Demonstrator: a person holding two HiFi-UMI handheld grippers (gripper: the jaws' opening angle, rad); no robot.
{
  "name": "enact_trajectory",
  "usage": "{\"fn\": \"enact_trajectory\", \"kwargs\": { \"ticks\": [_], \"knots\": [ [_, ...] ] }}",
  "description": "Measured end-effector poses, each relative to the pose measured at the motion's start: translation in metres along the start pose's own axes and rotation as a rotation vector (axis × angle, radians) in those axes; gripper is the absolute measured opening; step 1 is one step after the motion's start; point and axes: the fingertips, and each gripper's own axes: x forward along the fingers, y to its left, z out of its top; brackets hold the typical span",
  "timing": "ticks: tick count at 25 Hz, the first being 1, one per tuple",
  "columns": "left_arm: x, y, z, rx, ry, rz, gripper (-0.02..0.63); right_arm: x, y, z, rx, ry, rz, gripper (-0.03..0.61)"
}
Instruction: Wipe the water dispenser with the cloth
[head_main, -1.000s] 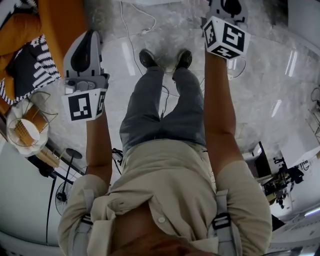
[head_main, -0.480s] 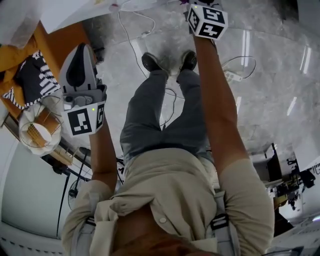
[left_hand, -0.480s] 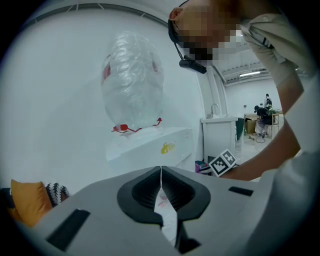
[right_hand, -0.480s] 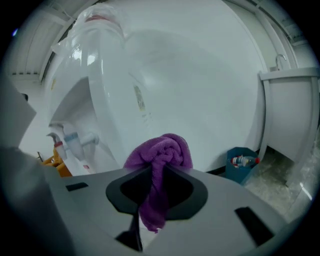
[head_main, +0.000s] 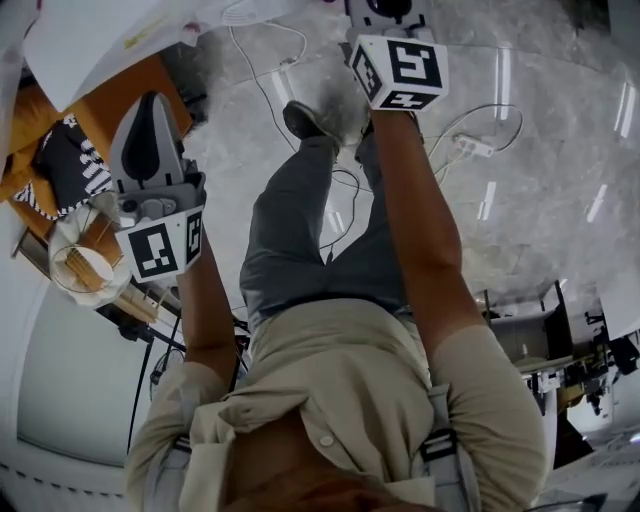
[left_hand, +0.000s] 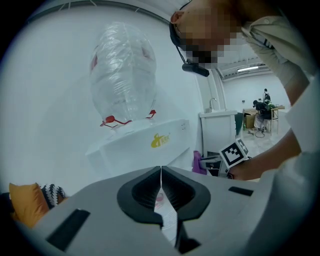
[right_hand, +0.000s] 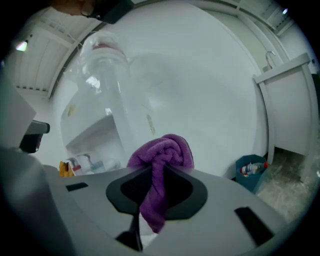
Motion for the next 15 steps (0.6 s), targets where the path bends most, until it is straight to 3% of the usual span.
{"fn": "enact_trajectory", "kwargs": {
  "ticks": [2,5,15],
  "knots": [
    [0.002,-0.001,-0.001,0.003,0.001,0.002,0.021,-0.006,0.009,0.017,-0.038,-0.053,0.011,0.078],
    [0.003,-0.003,-0.004,0.004,0.005,0.000,0.021,-0.003,0.006,0.005,-0.044,-0.051,0.006,0.078],
    [-0.004,0.003,-0.022,-0.005,0.017,0.021,0.021,0.034,-0.042,-0.136,0.006,0.241,-0.072,0.078]
  ]
}}
